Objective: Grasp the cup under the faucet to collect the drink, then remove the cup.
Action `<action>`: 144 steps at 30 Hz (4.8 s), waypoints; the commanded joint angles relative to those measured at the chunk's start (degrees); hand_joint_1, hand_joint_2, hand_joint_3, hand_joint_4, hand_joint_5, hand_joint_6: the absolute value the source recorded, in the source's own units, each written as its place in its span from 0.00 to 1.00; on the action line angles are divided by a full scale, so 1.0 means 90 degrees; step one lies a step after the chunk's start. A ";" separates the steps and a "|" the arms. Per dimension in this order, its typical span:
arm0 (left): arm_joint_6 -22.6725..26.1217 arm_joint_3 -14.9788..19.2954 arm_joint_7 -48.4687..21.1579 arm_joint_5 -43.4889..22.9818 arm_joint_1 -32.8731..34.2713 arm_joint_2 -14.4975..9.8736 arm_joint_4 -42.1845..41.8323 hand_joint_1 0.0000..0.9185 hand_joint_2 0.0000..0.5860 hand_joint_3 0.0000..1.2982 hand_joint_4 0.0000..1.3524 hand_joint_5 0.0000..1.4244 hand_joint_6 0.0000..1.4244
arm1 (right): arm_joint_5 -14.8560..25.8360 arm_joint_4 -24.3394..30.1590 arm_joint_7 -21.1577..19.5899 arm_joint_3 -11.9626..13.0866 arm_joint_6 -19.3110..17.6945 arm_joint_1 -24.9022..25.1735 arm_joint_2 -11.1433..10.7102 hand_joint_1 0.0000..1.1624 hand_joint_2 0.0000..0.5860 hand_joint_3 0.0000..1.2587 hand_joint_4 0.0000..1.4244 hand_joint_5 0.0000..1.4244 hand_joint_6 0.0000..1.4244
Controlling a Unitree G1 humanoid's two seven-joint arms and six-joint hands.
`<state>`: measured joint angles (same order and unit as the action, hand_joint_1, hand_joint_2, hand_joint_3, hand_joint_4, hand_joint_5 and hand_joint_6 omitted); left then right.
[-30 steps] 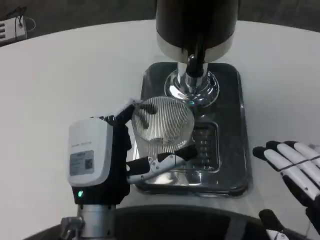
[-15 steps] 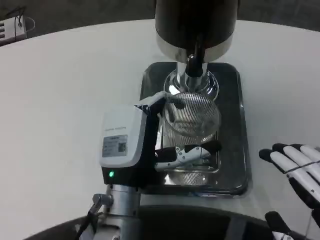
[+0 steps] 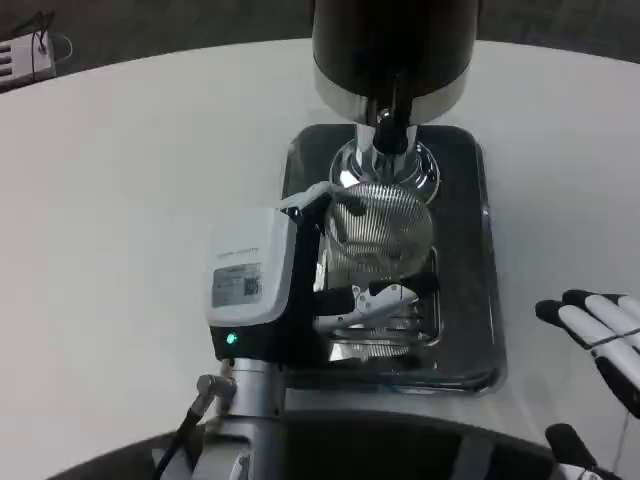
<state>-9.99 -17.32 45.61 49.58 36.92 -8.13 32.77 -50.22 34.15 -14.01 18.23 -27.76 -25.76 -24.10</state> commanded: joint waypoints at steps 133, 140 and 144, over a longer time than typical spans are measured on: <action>0.2316 -0.1078 -0.5376 0.1610 -0.0750 0.0939 -0.5525 0.00 0.27 0.00 0.00 0.07 0.00 | 0.0544 -0.0350 0.0402 -0.0501 0.0206 0.0480 0.0263 0.21 0.83 0.11 0.11 0.17 0.23; 0.2306 -0.0992 -0.5361 0.1575 -0.0789 0.0911 -0.5590 0.00 0.27 0.00 0.00 0.08 0.00 | 0.1254 -0.0487 0.0836 -0.0670 0.0573 0.0734 0.0306 0.27 0.67 0.08 0.10 0.16 0.23; 0.2299 -0.0982 -0.5348 0.1575 -0.0812 0.0885 -0.5642 0.00 0.27 0.00 0.00 0.08 0.00 | 0.1812 -0.0633 0.1176 -0.0785 0.0816 0.1013 0.0319 0.30 0.60 0.06 0.09 0.15 0.23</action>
<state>10.66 -25.76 -0.60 63.77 30.10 0.48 -18.35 -37.13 29.42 -5.44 12.12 -21.82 -17.97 -21.58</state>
